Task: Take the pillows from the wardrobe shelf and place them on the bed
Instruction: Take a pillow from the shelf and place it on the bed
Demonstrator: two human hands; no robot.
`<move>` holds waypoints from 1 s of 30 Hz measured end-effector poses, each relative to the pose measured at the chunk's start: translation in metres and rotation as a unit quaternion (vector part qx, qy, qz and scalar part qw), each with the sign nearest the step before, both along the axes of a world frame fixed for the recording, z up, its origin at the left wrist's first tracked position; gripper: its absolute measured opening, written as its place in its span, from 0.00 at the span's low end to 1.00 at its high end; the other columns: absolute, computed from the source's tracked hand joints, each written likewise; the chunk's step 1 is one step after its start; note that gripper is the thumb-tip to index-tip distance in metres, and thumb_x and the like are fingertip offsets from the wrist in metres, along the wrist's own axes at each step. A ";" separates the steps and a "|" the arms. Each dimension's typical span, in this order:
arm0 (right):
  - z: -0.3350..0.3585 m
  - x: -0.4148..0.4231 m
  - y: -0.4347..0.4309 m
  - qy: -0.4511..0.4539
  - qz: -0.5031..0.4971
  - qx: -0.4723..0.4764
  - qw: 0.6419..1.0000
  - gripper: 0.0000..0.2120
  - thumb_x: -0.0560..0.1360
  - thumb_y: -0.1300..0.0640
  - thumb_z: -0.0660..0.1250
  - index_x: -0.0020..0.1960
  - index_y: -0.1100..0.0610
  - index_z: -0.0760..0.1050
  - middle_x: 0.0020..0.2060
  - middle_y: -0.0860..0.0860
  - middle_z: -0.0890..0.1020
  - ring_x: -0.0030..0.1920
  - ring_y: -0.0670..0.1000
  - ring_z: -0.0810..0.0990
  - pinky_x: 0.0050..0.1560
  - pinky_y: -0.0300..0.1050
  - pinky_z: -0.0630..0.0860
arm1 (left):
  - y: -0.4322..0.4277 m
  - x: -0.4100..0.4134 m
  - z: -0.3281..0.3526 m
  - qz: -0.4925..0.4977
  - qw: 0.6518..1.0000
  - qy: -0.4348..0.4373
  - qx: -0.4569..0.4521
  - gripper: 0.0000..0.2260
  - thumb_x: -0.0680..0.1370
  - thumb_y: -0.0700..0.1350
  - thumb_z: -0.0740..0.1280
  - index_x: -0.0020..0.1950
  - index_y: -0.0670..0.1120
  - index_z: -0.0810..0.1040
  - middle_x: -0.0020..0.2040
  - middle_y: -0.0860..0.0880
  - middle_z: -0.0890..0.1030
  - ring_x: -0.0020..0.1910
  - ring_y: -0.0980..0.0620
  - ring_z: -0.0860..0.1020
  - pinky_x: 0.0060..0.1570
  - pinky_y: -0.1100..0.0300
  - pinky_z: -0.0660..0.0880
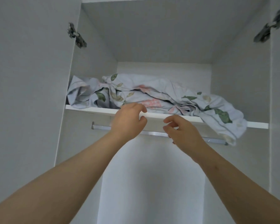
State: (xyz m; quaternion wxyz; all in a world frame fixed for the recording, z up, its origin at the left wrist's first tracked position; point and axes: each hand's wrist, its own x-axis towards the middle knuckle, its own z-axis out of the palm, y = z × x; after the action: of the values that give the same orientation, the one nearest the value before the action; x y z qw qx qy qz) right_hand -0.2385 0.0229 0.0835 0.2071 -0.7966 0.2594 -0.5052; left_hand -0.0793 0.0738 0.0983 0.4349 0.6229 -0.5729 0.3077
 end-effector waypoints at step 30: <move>0.110 0.083 -0.179 0.140 -0.412 -0.283 0.855 0.25 0.73 0.52 0.61 0.70 0.48 0.61 0.74 0.53 0.57 0.73 0.59 0.54 0.70 0.57 0.54 | -0.199 0.082 0.113 0.013 0.989 -0.134 -0.065 0.25 0.74 0.49 0.61 0.71 0.53 0.62 0.76 0.49 0.56 0.76 0.45 0.49 0.71 0.47 0.53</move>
State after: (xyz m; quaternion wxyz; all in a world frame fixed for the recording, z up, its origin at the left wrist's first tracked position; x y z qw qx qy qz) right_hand -0.1552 -0.1564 0.1933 -0.2930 -0.7036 0.4359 -0.4787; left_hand 0.0028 -0.1255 0.2114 0.3898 0.5537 -0.5967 0.4305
